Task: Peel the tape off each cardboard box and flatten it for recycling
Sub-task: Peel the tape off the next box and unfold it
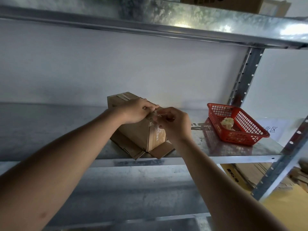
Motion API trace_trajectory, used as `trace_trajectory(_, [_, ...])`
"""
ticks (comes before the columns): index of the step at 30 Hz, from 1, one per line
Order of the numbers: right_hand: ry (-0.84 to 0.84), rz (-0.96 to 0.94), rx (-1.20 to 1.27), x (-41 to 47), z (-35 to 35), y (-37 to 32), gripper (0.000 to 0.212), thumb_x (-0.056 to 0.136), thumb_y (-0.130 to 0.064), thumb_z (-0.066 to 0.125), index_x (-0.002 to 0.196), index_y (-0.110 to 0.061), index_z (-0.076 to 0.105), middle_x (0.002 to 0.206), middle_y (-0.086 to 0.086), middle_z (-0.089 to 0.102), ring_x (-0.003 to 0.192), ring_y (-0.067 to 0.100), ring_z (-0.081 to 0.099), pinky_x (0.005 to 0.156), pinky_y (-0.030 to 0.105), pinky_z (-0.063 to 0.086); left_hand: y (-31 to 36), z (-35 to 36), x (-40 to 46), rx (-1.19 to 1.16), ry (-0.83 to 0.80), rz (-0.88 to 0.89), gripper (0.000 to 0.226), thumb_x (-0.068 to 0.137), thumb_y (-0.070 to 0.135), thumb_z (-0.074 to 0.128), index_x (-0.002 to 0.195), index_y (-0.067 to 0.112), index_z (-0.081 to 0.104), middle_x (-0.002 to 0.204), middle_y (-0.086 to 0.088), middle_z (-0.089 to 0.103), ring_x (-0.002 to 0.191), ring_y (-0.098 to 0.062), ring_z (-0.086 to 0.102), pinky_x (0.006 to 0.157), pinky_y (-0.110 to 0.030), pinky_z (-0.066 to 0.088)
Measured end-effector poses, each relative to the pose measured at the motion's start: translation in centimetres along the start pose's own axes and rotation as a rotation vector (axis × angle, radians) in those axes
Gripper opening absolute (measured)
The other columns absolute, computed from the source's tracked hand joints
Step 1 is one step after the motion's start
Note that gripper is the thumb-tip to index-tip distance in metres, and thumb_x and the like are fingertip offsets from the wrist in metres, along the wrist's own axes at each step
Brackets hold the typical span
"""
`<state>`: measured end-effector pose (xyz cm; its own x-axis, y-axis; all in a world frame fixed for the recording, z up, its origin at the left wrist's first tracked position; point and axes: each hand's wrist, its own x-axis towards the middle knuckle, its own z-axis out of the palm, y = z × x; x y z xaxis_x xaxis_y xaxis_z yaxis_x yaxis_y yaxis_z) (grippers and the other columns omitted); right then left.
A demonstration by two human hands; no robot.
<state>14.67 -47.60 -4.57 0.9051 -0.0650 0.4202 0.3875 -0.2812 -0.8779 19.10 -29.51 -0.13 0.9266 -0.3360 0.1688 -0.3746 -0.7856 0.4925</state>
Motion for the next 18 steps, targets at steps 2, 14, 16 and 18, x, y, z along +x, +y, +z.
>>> trace_trajectory(2, [-0.043,0.05,0.152,0.0,-0.5,-0.1,0.015,0.084,-0.007,0.084,0.089,-0.02,0.079,0.073,0.003,0.078,0.067,0.016,0.075,0.063,0.031,0.061,0.4,-0.1,-0.1,0.08,-0.012,-0.016,0.041,0.109,0.052,0.036,0.141,0.044,0.06,0.146,-0.001,0.059,0.137,-0.022,0.052,0.108,-0.033,0.04])
trace_trajectory(14, [-0.045,-0.018,0.061,-0.6,-2.4,-0.2,0.022,0.093,-0.011,0.076,0.077,-0.026,0.078,0.07,0.007,0.073,0.06,0.012,0.067,0.061,0.033,0.059,1.8,1.1,1.3,0.493,0.042,-0.135,0.052,0.105,0.057,0.007,0.154,0.063,0.022,0.156,-0.012,0.041,0.137,-0.04,0.036,0.107,-0.053,0.034])
trace_trajectory(16, [0.011,0.04,0.139,-0.7,-2.6,0.0,0.014,0.091,-0.013,0.079,0.082,-0.024,0.079,0.07,0.003,0.076,0.061,0.013,0.07,0.059,0.027,0.058,1.9,1.4,1.4,0.531,0.052,-0.128,0.054,0.104,0.06,0.006,0.155,0.061,0.023,0.154,-0.013,0.042,0.136,-0.04,0.036,0.105,-0.052,0.035])
trace_trajectory(18, [0.06,0.13,0.245,-1.0,-2.7,0.2,0.015,0.087,-0.016,0.085,0.098,-0.019,0.076,0.075,0.005,0.078,0.065,0.016,0.075,0.06,0.026,0.059,1.9,1.6,1.3,0.545,0.054,-0.118,0.056,0.103,0.064,0.006,0.155,0.06,0.025,0.153,-0.013,0.041,0.137,-0.04,0.034,0.106,-0.052,0.034])
